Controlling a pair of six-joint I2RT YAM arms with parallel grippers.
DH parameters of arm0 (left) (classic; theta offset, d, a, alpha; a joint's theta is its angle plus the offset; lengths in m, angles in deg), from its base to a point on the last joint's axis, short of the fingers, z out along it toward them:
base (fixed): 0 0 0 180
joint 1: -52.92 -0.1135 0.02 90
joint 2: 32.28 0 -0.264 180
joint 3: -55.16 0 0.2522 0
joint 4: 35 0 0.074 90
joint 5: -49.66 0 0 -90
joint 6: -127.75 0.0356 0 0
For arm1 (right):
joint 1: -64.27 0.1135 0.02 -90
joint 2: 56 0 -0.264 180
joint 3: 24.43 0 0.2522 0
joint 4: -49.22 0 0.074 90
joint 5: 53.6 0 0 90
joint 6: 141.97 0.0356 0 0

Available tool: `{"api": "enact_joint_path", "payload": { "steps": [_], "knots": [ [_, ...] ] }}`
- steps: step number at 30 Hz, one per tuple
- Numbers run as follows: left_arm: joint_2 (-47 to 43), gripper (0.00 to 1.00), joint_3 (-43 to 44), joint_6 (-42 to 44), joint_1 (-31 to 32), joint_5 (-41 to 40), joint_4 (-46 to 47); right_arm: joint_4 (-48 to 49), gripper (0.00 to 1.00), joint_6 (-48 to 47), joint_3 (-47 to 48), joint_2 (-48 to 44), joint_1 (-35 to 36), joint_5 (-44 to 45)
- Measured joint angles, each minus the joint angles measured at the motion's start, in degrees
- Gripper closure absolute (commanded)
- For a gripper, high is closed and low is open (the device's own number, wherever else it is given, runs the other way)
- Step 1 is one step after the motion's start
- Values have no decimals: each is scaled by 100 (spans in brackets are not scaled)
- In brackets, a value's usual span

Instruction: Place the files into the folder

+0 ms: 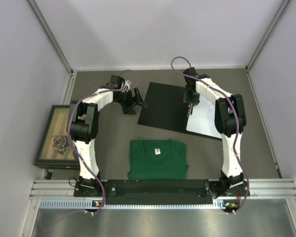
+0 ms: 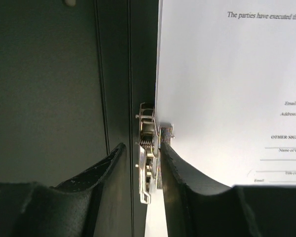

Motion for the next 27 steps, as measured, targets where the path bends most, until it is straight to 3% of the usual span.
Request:
{"api": "enact_joint_path", "payload": {
  "steps": [6, 11, 18, 22, 27],
  "knots": [
    [0, 11, -2, -20, 2, 59, 31, -22, 67, 20, 142, 197, 37, 63],
    [0, 11, -24, -26, 2, 61, 55, -133, 77, 20, 323, 341, 109, 278],
    [0, 11, -79, -92, 2, 90, 122, -256, 77, 144, 393, 420, 282, 826],
    [0, 11, -125, -157, 0, 149, 181, -273, 90, 221, 391, 431, 337, 1029],
    [0, 11, -160, -229, 2, 136, 203, -323, 99, 282, 391, 444, 358, 1213]
  ]
}}
